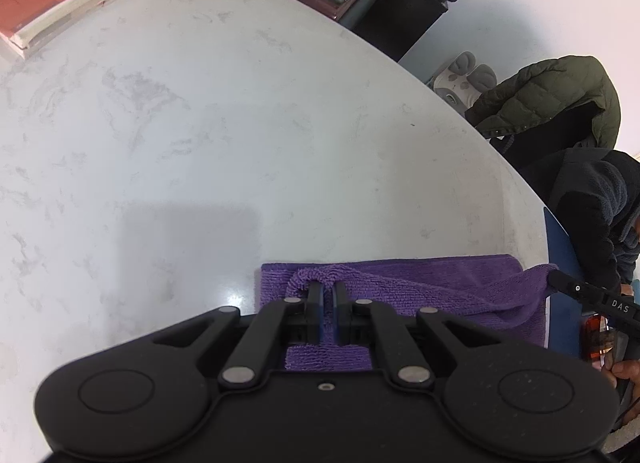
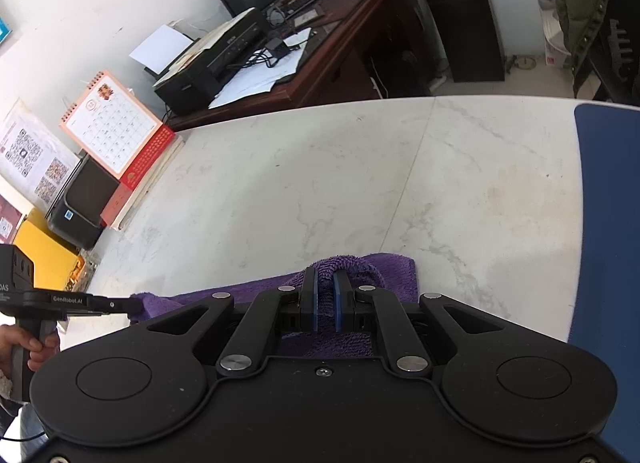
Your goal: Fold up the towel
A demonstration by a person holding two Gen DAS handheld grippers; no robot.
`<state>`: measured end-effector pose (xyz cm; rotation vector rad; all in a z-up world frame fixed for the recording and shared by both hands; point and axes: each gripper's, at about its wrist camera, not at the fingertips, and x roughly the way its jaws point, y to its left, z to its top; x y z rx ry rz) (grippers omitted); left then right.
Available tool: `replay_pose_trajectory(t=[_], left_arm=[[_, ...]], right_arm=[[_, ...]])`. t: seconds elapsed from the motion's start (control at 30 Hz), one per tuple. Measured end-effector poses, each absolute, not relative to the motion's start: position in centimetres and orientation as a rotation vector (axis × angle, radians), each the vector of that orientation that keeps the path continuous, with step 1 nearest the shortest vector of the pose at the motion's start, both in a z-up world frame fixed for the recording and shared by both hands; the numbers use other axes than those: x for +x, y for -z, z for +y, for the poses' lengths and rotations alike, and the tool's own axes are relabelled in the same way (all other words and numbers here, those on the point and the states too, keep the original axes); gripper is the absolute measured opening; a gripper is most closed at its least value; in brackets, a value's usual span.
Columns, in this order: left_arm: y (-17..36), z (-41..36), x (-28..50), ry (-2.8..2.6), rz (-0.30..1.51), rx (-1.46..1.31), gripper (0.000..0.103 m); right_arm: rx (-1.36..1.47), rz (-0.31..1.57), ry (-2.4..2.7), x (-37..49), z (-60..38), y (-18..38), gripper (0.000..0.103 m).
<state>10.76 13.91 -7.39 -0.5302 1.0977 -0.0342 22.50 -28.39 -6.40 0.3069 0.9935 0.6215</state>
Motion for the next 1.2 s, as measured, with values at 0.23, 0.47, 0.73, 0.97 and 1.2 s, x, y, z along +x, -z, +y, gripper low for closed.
replay_pose_trajectory(t=[0.23, 0.47, 0.73, 0.97, 1.2], left_arm=[[8.0, 14.4, 11.4, 0.026, 1.111, -0.544, 0.005], [7.7, 15.1, 11.5, 0.023, 1.110, -0.557, 0.006], [6.6, 15.2, 11.0, -0.002, 1.083, -0.551, 0.007], [5.6, 15.9, 10.0, -0.039, 1.055, -0.547, 0.007], [4.7, 15.7, 7.8, -0.042, 1.039, -0.552, 0.007]], right_arm=[[0.337, 1.019, -0.605, 23.5, -28.4, 7.9, 0.008], [0.367, 1.035, -0.573, 24.8, -28.6, 9.0, 0.022], [0.374, 1.006, -0.550, 24.6, -29.4, 8.4, 0.033], [0.345, 0.974, -0.542, 23.4, -29.6, 7.1, 0.033], [0.317, 0.942, -0.534, 22.2, -29.9, 5.9, 0.033]])
